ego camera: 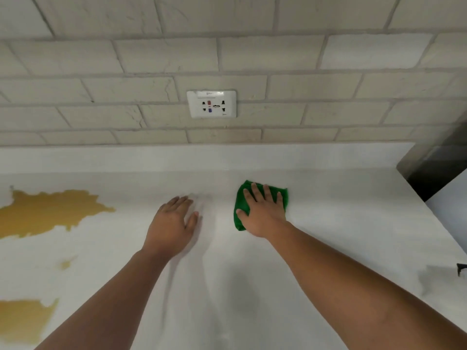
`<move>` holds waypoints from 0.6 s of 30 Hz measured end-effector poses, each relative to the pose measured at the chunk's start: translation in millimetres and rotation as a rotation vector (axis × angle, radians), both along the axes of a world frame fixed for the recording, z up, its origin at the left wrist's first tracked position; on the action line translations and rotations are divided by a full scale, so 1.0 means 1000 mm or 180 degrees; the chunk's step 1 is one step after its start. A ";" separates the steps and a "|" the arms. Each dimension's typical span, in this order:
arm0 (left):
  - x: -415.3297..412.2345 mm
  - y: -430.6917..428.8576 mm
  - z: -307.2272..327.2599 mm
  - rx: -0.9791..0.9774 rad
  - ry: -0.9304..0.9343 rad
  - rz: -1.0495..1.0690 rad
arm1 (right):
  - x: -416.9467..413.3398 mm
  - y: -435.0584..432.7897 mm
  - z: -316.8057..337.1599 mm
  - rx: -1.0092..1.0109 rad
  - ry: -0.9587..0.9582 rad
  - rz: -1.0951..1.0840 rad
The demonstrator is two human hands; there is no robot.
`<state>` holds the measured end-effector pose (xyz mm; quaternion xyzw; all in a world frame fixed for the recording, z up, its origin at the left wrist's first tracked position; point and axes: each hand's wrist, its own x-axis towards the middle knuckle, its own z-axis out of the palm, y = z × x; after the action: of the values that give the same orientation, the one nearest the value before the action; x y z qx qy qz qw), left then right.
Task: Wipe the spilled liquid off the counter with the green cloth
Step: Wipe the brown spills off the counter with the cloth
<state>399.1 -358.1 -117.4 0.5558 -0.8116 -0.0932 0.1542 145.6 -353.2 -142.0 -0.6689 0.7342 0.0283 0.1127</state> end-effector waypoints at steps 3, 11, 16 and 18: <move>0.048 0.009 0.010 0.0049 -0.0026 0.0126 | 0.047 0.004 0.000 -0.0002 0.0014 0.0122; 0.190 0.015 0.008 0.0297 -0.0411 0.0240 | 0.208 -0.003 -0.001 -0.0064 -0.0020 0.0394; 0.290 0.007 0.005 0.0332 -0.0436 0.0257 | 0.298 -0.022 -0.002 -0.0074 0.0023 0.0404; 0.325 0.007 0.007 0.0334 -0.0395 0.0208 | 0.326 -0.028 -0.004 -0.0086 0.0022 0.0377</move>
<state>723.7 -351.1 -110.8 0.5940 -0.7950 -0.0959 0.0772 471.3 -381.7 -145.7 -0.7126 0.6940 0.0273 0.0993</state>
